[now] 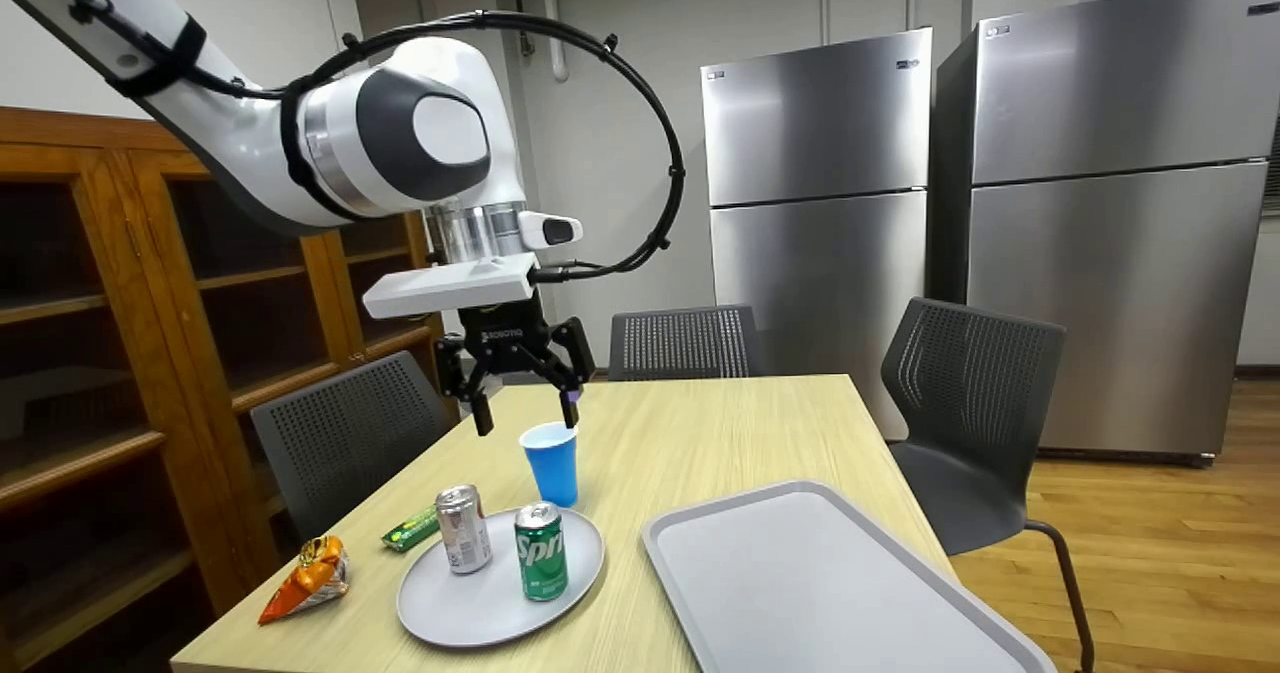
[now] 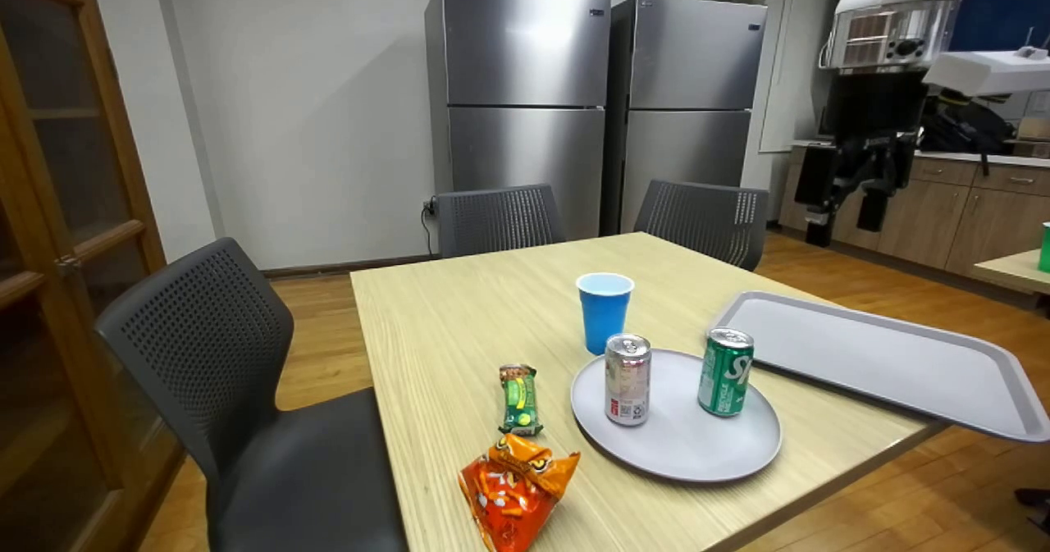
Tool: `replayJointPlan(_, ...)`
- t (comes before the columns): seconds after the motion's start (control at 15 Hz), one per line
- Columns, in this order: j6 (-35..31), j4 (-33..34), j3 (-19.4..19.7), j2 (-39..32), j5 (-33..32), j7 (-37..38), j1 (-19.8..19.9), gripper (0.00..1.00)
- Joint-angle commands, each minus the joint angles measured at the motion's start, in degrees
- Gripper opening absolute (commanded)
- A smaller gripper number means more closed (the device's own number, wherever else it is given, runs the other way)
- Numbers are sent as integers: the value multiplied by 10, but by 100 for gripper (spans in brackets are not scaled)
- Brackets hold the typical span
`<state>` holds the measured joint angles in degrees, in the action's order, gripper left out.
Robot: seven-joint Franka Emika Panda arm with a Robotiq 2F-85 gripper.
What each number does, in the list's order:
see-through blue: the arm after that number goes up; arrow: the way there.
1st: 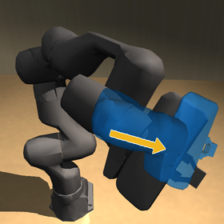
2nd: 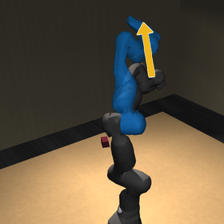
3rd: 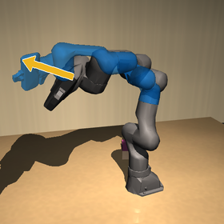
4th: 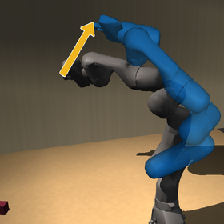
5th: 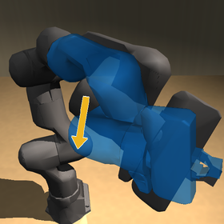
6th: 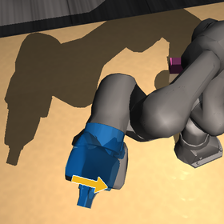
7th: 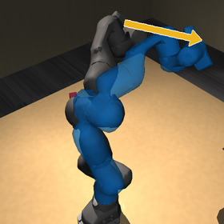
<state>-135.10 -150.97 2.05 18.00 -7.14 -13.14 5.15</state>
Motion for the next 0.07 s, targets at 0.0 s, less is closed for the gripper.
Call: replayJointPlan(0.0,1,1,9,0,-4,3,-9,100)
